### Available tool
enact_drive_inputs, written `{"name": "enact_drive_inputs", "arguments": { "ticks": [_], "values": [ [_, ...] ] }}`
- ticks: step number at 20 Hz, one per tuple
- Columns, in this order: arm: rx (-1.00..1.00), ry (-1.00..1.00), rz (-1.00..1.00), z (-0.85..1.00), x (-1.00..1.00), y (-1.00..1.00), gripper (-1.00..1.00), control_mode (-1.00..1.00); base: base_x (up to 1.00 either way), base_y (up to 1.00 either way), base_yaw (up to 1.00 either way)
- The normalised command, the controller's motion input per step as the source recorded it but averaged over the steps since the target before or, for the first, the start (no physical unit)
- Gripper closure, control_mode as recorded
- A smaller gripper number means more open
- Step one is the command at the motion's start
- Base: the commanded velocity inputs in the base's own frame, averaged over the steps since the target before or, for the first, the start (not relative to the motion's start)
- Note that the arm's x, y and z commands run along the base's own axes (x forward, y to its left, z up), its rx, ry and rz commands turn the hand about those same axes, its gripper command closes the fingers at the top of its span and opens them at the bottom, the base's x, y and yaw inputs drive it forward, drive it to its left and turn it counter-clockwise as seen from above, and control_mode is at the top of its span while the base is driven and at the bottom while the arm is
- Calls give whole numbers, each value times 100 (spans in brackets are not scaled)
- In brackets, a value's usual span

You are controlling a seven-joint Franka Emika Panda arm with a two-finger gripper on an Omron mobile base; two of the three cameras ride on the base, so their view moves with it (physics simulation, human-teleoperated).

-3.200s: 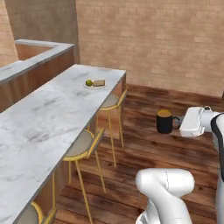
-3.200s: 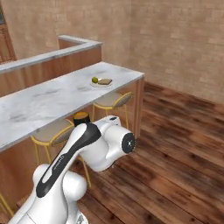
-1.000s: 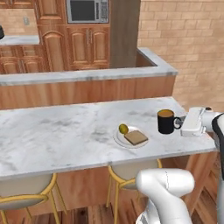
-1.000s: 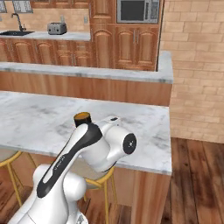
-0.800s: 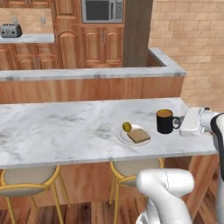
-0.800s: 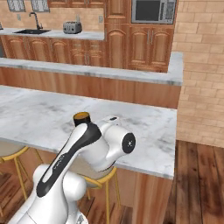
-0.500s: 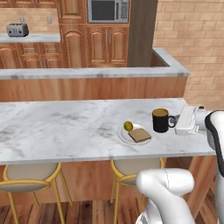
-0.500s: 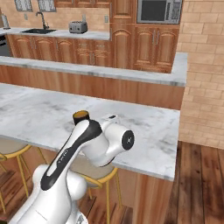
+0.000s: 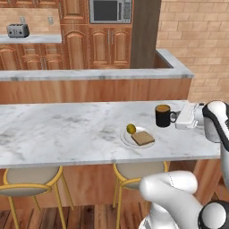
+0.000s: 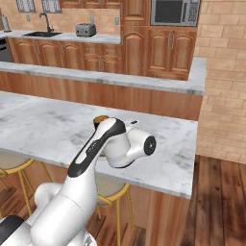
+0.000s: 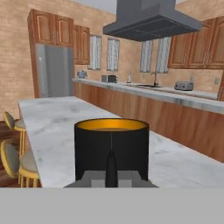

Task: Pick up the brewed coffee from the coffee machine and place it next to the breakfast plate on the dining counter.

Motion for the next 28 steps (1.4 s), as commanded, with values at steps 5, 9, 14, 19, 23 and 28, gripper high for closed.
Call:
{"name": "enact_drive_inputs", "arguments": {
  "ticks": [5,9,14,19,23,28],
  "values": [
    [0,0,0,-9,56,-38,100,-100,0,0,0],
    [-4,0,0,-33,42,-41,100,-100,0,0,0],
    [-7,0,0,-65,30,-38,100,-100,0,0,0],
    [-10,0,0,-68,30,-19,100,-100,0,0,0],
    [-7,0,0,-58,34,-8,100,-100,0,0,0],
    [-1,0,0,-43,44,-9,100,-100,0,0,0]
  ]
}}
